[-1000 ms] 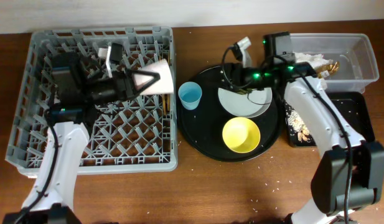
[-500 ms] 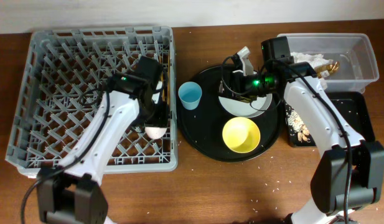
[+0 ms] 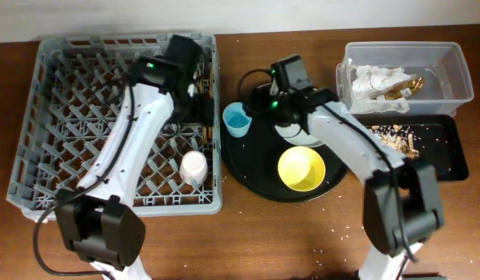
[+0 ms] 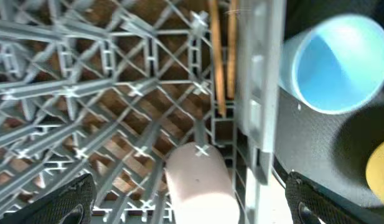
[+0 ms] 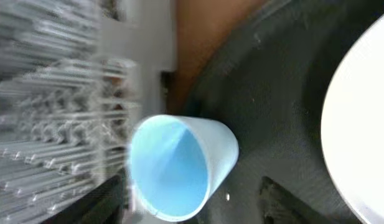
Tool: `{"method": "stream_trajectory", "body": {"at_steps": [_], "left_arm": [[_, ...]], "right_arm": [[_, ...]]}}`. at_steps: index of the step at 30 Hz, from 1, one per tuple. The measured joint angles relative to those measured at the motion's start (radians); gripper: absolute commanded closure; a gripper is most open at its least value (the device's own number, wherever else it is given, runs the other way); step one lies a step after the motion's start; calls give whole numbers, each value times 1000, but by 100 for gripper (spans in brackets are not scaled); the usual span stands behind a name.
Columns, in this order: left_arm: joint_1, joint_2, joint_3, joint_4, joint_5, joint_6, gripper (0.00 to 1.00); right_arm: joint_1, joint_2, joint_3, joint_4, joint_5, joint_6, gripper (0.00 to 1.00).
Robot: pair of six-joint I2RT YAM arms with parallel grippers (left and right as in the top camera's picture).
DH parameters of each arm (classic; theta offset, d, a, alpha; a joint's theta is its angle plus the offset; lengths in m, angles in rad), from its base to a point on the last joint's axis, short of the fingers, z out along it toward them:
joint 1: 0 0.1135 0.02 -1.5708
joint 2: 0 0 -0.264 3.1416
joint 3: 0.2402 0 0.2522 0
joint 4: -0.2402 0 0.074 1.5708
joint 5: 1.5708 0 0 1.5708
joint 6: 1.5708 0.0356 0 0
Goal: Sort waste into correct bins and load items into the dishwasher rack
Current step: 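Place the pink cup upside down in the dish rack with left gripper, then grasp the blue cup with the right gripper and lift it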
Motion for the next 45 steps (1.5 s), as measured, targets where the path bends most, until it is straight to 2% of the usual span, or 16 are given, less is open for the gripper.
{"method": "stream_trajectory", "body": {"at_steps": [2, 7, 17, 23, 28, 31, 34, 39, 43, 45], "left_arm": [[39, 0, 2, 0, -8, 0, 3], [66, 0, 2, 3, -11, -2, 3], [66, 0, 2, 40, -11, -6, 3], [66, 0, 2, 67, 3, -47, 3], [66, 0, 2, 113, 20, -107, 3], [66, 0, 2, 123, 49, -116, 3], [113, 0, 2, 140, 209, -64, 3], [257, 0, 2, 142, 702, 104, 3], [257, 0, 2, 142, 1073, 130, 3], [246, 0, 2, 142, 1184, 139, 3]], "right_arm": [[13, 37, 0, 1, 6, 20, 56], [15, 51, 0, 2, 8, 24, 59], [16, 106, 0, -3, 15, 48, 96], [16, 107, 0, -52, -35, 47, 96], [-79, 107, 0, -69, -332, -114, 96], [-207, 76, -1, -195, -449, -353, 96], [-283, -80, -2, -274, -608, -593, 96], [-358, -154, -2, -295, -1115, -927, 96], [-358, -154, -2, -294, -1222, -1001, 96], [-358, -154, -2, -290, -1230, -1007, 96]]}}
